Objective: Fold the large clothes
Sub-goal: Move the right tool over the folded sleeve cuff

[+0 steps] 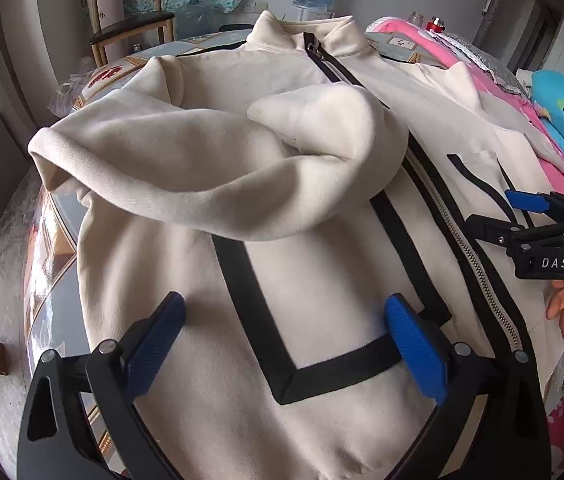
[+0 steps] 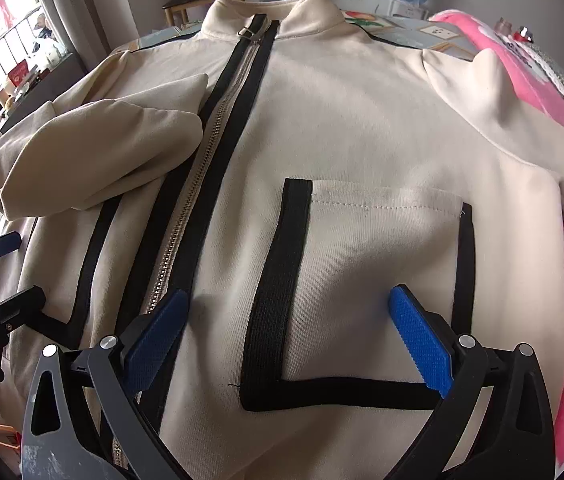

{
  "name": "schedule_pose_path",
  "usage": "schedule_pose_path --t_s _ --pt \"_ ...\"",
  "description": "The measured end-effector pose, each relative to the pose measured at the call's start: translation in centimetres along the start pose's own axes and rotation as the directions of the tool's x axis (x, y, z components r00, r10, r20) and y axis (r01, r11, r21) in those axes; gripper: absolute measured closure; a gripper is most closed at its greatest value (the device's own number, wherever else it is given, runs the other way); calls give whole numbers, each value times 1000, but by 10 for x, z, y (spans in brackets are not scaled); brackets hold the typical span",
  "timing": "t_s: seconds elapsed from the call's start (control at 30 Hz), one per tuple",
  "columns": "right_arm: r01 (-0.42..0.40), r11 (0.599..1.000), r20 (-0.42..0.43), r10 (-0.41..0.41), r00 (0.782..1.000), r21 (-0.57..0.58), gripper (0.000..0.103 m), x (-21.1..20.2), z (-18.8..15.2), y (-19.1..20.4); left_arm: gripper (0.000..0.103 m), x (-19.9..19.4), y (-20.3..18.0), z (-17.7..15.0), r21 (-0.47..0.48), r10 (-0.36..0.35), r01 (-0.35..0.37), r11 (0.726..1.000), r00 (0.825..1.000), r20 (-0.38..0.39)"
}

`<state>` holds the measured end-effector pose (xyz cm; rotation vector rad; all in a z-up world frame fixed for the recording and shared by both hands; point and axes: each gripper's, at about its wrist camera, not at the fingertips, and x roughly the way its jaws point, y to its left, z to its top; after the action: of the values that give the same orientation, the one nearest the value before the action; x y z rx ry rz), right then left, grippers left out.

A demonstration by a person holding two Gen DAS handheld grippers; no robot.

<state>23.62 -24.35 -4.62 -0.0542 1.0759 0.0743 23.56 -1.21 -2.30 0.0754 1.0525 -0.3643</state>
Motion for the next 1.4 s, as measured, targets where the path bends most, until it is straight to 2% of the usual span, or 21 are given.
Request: schedule_pose_path --t_s 0.4,0.47,0.57,0.7,0.8,0.87,0.9,1.0,1.13,1.27,1.4 --pt "-26 999 -12 26 1000 -44 6 -1 -3 0 5 -5 13 -1 -44 -89 90 995 995 34" --pt "-50 997 -40 48 998 -56 6 -2 0 -3 5 -6 12 -4 -40 -86 88 995 995 49" --pt "-123 992 -62 123 990 1 6 -8 9 -14 5 -8 12 -7 -33 -85 88 996 994 68" --pt "-258 961 22 257 966 98 6 -35 28 -28 5 -17 15 -11 -17 -77 80 997 991 109" --pt "-382 912 67 376 924 146 6 -49 47 -26 5 -26 16 -12 12 -43 42 999 989 143" --pt "-424 893 82 416 906 149 7 -52 60 -17 5 -28 18 -10 21 -17 14 1000 988 153" --pt "-429 892 83 421 903 146 7 -52 69 -10 5 -28 19 -9 22 -3 0 1000 988 155" --pt "-387 916 58 383 922 108 11 -45 95 18 5 -24 25 -5 8 18 -19 1000 989 145" --pt "-313 949 -5 313 950 44 12 -24 126 65 5 -17 32 -4 -20 12 -9 1000 992 124" --pt "-202 978 -47 200 979 -45 14 -5 138 96 5 -9 39 -7 -43 17 -13 999 996 83" --pt "-122 987 -79 114 990 -102 23 12 138 106 5 -9 41 -8 -40 25 -21 999 997 78"
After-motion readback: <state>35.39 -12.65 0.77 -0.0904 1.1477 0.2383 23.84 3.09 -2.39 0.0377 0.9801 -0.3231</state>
